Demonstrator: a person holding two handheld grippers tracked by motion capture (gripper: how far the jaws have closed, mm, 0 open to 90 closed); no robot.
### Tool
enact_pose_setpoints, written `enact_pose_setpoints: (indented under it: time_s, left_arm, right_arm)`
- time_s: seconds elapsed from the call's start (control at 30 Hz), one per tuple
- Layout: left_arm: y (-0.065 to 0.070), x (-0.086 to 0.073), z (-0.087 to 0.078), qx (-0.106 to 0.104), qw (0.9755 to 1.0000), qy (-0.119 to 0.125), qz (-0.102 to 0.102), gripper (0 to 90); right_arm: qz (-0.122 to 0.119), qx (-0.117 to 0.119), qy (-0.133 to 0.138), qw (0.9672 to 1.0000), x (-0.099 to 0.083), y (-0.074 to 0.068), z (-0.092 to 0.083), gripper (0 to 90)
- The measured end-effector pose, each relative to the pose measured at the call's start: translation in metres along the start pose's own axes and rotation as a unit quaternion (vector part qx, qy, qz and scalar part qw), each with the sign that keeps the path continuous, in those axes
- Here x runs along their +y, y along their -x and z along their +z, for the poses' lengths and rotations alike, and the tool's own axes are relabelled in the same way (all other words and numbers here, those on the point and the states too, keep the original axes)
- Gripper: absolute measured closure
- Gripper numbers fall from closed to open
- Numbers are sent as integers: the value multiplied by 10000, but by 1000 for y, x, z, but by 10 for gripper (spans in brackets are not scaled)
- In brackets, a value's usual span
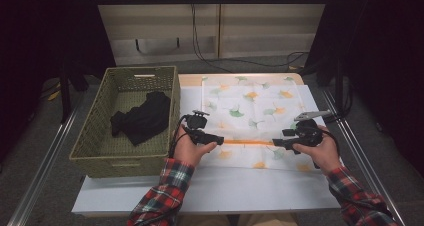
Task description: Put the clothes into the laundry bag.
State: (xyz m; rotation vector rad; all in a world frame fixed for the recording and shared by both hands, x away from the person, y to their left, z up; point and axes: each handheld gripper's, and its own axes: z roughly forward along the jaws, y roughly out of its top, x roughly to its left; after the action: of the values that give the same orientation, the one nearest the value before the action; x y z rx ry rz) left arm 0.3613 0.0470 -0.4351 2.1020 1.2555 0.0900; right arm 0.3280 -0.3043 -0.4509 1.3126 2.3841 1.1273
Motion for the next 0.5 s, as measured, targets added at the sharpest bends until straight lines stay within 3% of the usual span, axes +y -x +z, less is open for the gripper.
enact_pose_setpoints:
  time_s: [0.23, 0.5]
  left_arm:
    - [0, 0, -1, -15, 10000, 5, 10, 123]
    - [0, -2, 0, -64, 10000, -24, -15, 122]
  right_arm:
    - [-260, 76, -82, 9996, 8, -11, 20, 410]
    - [-480, -105, -152, 9987, 13, -12, 41, 439]
